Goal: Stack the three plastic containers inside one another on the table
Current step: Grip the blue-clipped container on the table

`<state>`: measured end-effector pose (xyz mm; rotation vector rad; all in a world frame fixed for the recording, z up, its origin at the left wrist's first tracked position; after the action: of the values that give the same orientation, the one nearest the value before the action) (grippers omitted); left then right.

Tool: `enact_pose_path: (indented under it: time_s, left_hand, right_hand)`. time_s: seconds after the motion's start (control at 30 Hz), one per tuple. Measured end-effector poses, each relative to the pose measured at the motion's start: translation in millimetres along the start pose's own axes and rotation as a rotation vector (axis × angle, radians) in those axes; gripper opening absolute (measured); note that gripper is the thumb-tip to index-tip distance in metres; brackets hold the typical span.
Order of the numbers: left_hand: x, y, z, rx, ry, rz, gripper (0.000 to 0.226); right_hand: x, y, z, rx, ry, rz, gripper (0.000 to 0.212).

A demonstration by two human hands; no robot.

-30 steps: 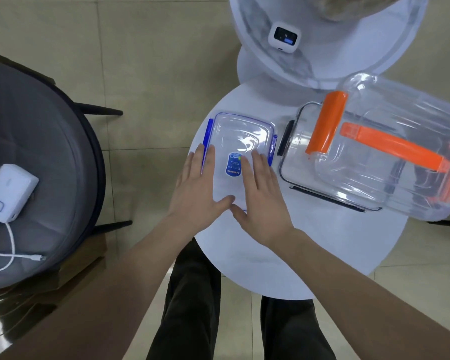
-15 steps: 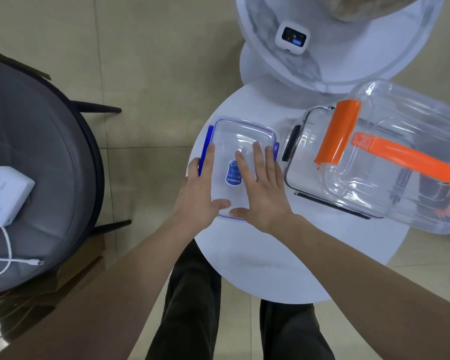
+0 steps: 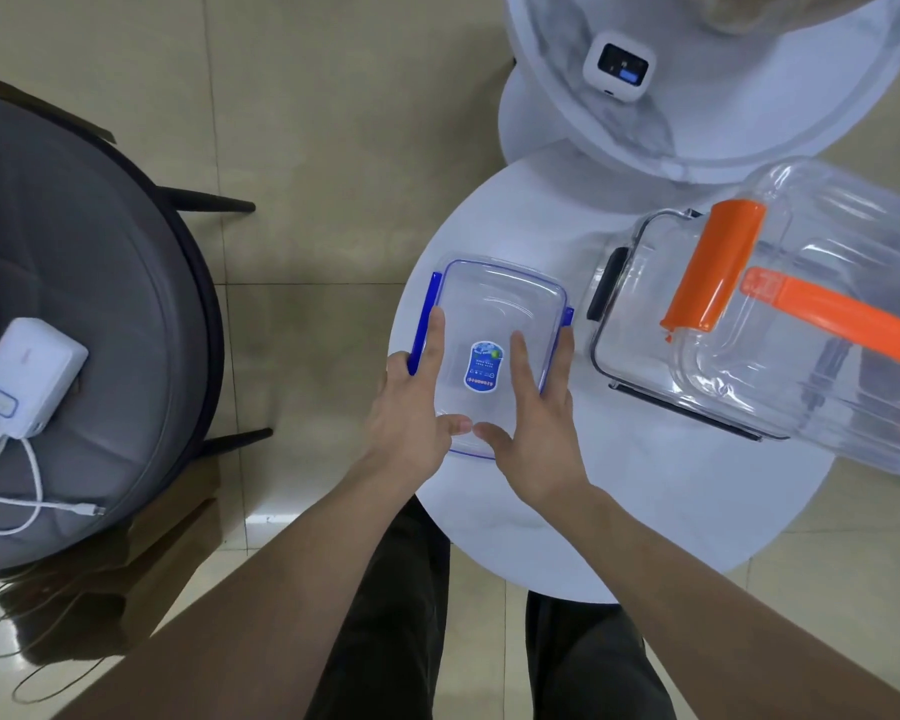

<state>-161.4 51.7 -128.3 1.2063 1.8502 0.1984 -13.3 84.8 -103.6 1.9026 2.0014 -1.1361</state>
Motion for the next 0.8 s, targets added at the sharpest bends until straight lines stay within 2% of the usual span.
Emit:
enact_pose_path:
  time_s: [0.53,0.67,0.8]
  left_hand:
    - [3,6,-4,0.027,-0.032,-0.01,0.137]
    - [3,6,-7,0.002,-0.053,-0.013,0.136]
    - [1,8,-8,0.003,-0.051,-0.019,0.134]
  right_hand:
    - [13,6,5,0.024,-0.009,0.014,0.116]
    - [15,9,3,0.159,-0.053,0.055,0.11]
    - [15,4,4,0.412,0.022,0.112,0.102]
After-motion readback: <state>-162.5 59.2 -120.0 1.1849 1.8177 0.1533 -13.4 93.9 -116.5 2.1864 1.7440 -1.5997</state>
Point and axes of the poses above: each hand's wrist, its own x-axis towards the middle knuckle, its own z-axis out of the palm, y = z × x, the point moved 1 cm from there along x, towards the middle knuckle, and after that the axes turned 5 degrees about z, right-handed, at the moved point
